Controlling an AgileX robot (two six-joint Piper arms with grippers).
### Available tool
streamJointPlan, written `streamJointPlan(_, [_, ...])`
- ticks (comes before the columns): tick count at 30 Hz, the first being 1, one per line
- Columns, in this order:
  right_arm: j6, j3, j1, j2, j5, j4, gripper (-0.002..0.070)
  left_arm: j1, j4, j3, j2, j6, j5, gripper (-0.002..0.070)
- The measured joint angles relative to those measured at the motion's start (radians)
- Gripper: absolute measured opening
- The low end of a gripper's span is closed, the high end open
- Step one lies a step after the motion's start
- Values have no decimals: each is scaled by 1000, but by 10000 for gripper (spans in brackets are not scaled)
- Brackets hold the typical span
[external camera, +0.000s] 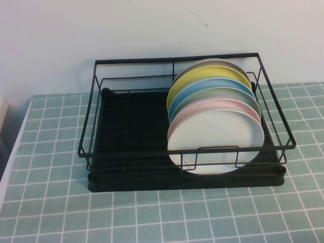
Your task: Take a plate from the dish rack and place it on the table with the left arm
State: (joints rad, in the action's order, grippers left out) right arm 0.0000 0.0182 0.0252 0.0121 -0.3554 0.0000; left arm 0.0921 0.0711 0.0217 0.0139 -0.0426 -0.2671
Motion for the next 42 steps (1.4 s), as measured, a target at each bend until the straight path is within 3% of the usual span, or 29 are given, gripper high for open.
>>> streamJointPlan(6, [0, 0, 0, 0, 0, 0, -1, 0, 2, 0, 0, -16, -84, -3])
streamJointPlan(14, [0, 0, 0, 0, 0, 0, -1, 0, 3, 0, 0, -134, -419, -3])
streamJointPlan(17, [0, 0, 0, 0, 0, 0, -1, 0, 3, -14, 0, -152, -405, -3])
streamJointPlan(25, [0, 0, 0, 0, 0, 0, -1, 0, -11, -243, -43, -169, -56, -3])
streamJointPlan(35, [0, 0, 0, 0, 0, 0, -1, 0, -41, -502, -412, -138, 580, -3])
streamJointPlan(37, [0, 0, 0, 0, 0, 0, -1, -2, -15, -562, -492, -65, 677, -3])
streamJointPlan(42, [0, 0, 0, 0, 0, 0, -1, -79, 209, -692, -707, 317, 835, -3])
